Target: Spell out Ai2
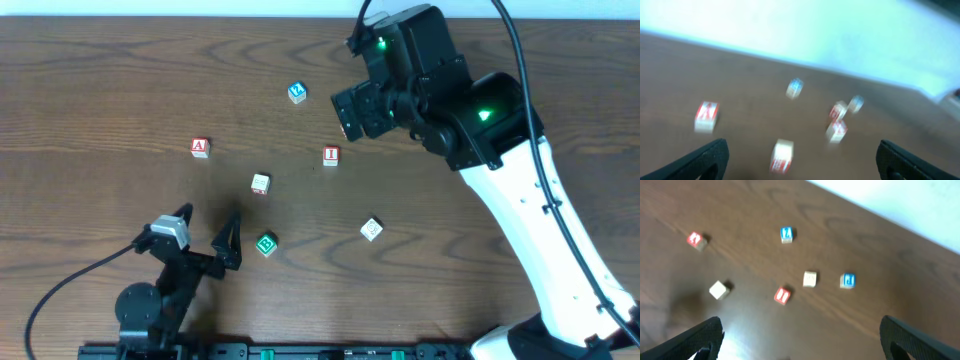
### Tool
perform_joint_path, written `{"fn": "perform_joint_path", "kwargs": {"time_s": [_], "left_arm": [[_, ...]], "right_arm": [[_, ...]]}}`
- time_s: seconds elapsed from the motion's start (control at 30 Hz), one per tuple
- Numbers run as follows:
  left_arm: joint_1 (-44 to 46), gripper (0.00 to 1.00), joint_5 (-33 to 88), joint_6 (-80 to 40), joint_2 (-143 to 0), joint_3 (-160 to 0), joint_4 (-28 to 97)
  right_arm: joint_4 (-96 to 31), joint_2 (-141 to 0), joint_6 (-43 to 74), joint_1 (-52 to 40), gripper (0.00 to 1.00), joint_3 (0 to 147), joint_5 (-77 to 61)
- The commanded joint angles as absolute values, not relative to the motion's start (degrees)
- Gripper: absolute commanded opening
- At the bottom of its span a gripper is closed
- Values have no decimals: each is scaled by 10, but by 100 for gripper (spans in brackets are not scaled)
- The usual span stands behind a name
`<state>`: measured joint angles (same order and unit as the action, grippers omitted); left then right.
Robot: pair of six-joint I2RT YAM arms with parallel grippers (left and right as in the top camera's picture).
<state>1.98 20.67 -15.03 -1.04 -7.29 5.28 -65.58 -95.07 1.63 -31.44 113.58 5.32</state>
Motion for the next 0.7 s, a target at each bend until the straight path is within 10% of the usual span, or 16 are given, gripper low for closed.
{"fn": "perform_joint_path", "kwargs": {"time_s": [0.0,0.67], "left_arm": [[19,95,209,-170,-51,-86,4],[55,95,170,46,-1054,-881,194]], "right_arm": [[-631,-940,1,-290,99,1135,55],[-571,-939,58,-112,99,1135,-11]]}}
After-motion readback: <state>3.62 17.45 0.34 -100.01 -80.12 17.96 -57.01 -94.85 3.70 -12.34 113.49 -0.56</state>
